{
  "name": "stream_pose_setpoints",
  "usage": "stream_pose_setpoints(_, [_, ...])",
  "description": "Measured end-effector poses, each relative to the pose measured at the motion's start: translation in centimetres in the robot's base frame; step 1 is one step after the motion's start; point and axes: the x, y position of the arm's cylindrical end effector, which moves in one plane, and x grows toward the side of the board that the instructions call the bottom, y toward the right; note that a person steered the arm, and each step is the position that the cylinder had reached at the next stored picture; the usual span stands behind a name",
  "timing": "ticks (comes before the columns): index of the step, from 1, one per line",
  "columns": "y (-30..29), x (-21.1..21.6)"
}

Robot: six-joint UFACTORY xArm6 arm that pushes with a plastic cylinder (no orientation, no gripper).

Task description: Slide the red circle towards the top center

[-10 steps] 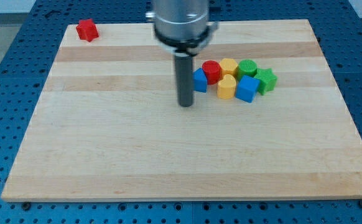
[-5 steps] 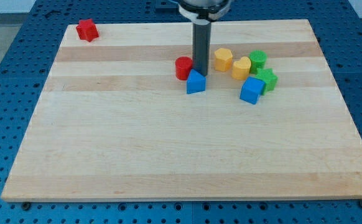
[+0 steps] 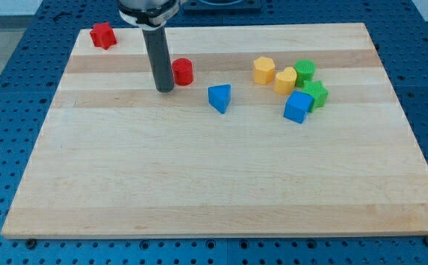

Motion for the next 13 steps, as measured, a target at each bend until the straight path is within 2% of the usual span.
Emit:
stream_pose_setpoints(1, [1.0, -1.8])
stream_pose_setpoints(2, [5.7, -2.1])
stream_pose_setpoints(3, [7.6, -2.3])
stream_pose_setpoints(8, [10.6, -4.0])
stream_pose_setpoints(9, [13.4, -3.3])
stream_pose_setpoints(13, [11.2, -8.2])
